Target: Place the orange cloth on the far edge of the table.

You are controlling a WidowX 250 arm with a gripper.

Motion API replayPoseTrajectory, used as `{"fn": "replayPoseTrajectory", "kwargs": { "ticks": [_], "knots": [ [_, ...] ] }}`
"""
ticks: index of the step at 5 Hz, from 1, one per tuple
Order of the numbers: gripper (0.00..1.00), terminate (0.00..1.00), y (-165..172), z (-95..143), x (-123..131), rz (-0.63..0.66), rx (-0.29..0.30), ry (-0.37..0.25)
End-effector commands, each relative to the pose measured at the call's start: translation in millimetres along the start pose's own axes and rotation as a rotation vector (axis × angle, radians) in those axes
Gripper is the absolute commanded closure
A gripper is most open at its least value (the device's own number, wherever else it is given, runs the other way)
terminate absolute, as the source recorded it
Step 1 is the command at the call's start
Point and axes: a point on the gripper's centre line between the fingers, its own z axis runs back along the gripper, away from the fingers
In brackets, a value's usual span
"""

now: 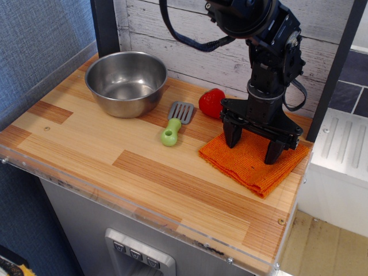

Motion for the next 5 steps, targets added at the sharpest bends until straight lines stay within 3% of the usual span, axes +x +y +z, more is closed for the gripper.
{"fn": "replayPoseTrajectory", "kwargs": {
  "ticks": [1, 5],
  "knots": [
    [0.0, 0.0, 6.6, 3.5, -27.6, 0.01, -0.01, 0.033],
    [0.0, 0.0, 14.0, 11.0, -108.0, 0.003, 0.058, 0.083]
  ]
}}
